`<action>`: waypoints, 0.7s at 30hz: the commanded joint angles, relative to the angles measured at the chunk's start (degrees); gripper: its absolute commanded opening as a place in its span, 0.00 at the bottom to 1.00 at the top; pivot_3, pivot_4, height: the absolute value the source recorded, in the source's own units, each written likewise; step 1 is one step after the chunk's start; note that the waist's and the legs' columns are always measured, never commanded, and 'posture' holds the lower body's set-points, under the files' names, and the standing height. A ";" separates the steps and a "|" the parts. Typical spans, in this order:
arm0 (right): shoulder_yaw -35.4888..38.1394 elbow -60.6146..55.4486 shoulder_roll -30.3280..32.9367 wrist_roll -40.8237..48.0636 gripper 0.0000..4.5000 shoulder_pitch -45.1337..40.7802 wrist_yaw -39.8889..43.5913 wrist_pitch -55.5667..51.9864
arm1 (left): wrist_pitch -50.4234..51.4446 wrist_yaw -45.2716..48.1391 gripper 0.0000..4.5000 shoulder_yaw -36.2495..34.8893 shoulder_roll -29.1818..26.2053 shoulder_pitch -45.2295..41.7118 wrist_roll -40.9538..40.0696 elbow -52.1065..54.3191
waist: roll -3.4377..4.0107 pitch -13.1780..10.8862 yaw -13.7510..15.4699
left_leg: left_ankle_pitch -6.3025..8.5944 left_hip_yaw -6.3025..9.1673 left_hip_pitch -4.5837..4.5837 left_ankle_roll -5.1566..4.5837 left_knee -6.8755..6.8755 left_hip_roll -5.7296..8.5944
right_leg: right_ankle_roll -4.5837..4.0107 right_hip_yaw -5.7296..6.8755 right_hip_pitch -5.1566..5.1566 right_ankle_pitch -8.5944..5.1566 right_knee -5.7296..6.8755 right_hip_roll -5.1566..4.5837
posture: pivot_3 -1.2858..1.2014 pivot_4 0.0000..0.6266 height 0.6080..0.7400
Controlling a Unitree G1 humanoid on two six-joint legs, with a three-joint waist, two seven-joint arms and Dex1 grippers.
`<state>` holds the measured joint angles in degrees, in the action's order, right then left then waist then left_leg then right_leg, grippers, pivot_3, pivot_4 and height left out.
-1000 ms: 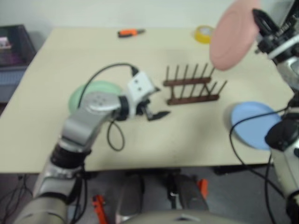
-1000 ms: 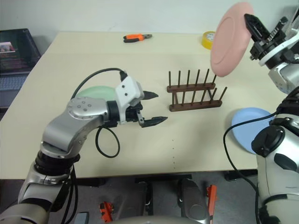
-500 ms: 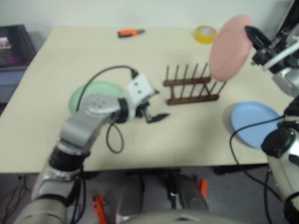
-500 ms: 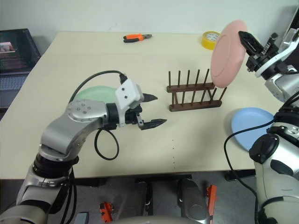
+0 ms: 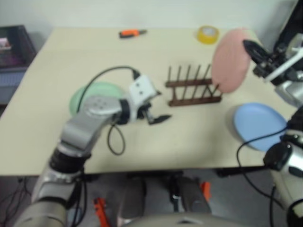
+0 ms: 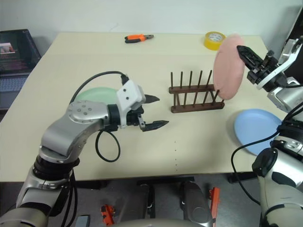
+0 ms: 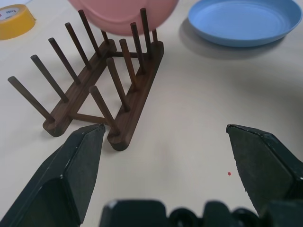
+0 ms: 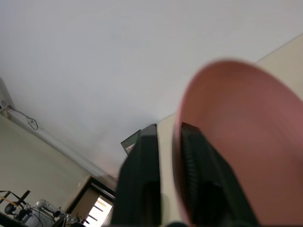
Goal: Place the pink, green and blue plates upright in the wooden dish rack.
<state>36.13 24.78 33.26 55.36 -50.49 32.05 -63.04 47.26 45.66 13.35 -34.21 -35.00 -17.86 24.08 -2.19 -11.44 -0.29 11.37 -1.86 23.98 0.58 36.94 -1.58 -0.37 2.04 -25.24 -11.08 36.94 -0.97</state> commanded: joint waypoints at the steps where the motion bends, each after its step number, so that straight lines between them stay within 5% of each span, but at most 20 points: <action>1: -0.18 -4.83 1.33 2.02 0.46 0.00 2.59 1.01 | -0.61 0.27 1.00 0.09 0.08 -1.55 -0.24 1.01 | 0.00 0.00 0.01 | 0.00 0.00 0.00 0.00 0.00 0.00 | 0.00 0.00 0.00 0.00 0.00 0.00 | 0.52 0.24 1.00; 8: -8.79 -14.64 7.24 -4.84 0.99 3.87 7.52 5.61 | -3.83 2.44 1.00 1.77 0.47 -3.61 0.77 -2.69 | 0.00 0.00 0.11 | 0.01 0.01 0.04 0.00 -0.02 0.02 | -0.01 0.02 -0.01 -0.01 -0.07 -0.01 | 0.52 0.24 1.00; 21: -13.53 -14.92 14.97 -15.30 0.99 1.48 8.92 15.76 | -8.38 5.17 1.00 1.28 0.45 -5.11 1.64 -7.98 | 0.00 0.00 0.08 | 0.01 -0.02 0.09 -0.01 -0.05 0.03 | -0.06 0.02 -0.06 -0.04 -0.07 -0.01 | 0.52 0.24 1.00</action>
<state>21.01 12.53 46.24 39.26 -46.56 39.99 -48.17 40.32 50.48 17.04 -32.70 -39.35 -16.31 15.76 -2.19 -11.45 -0.21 11.38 -1.89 24.06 0.58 36.89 -1.55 -0.42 2.05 -25.30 -11.12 36.88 -0.98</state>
